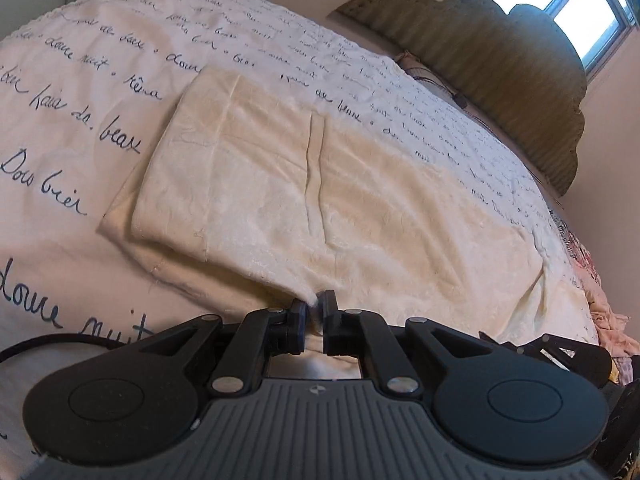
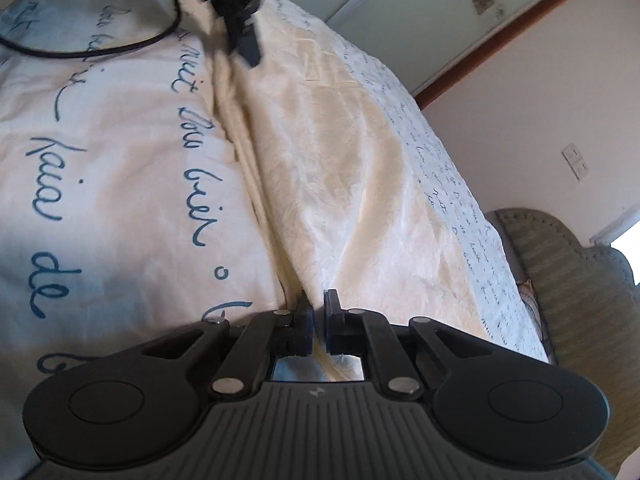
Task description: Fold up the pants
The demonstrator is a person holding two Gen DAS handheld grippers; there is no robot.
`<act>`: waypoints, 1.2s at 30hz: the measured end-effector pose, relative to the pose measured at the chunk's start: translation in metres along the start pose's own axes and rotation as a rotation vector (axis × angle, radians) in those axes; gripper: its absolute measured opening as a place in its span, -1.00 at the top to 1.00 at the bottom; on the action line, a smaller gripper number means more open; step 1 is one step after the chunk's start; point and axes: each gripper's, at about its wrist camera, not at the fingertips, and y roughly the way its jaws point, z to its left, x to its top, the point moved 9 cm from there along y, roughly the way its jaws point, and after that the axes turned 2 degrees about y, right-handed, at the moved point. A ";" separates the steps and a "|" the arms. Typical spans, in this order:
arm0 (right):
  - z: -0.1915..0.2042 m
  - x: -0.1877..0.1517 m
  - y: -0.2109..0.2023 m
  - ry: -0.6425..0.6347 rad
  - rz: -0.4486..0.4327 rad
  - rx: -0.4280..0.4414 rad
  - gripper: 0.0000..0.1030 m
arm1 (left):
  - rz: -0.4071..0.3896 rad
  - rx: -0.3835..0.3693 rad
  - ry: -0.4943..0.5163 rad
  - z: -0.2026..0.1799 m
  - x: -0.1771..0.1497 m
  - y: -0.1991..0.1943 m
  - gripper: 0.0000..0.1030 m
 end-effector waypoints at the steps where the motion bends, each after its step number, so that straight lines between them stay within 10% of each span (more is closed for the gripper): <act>1: -0.001 0.000 -0.001 0.010 -0.002 -0.006 0.87 | 0.002 -0.002 -0.002 0.000 0.001 -0.003 0.58; 6: -0.004 -0.009 -0.026 -0.026 0.003 0.014 0.84 | 0.043 0.029 0.027 0.006 0.001 -0.019 0.55; 10: -0.039 -0.011 -0.062 0.300 -0.078 0.197 0.78 | 0.028 0.083 0.070 0.005 0.003 -0.040 0.55; 15: -0.093 -0.020 -0.042 0.627 -0.100 0.058 0.78 | -0.099 0.115 0.205 -0.028 0.027 -0.047 0.53; 19: -0.078 -0.042 0.007 0.679 0.090 0.099 0.78 | -0.041 0.093 0.211 -0.033 0.029 -0.010 0.19; 22: -0.068 -0.043 -0.002 0.641 0.077 0.081 0.78 | 0.033 0.135 0.143 -0.012 0.016 0.012 0.24; 28: -0.077 -0.069 -0.022 0.887 0.020 0.133 0.75 | -0.074 0.048 0.272 -0.078 0.037 0.009 0.16; 33: -0.148 -0.118 -0.058 1.071 -0.028 -0.163 0.71 | -0.027 -0.161 0.410 -0.172 0.021 0.050 -0.08; 36: -0.185 -0.184 -0.069 1.185 0.075 -0.339 0.27 | 0.001 -0.187 0.501 -0.214 -0.001 0.085 -0.12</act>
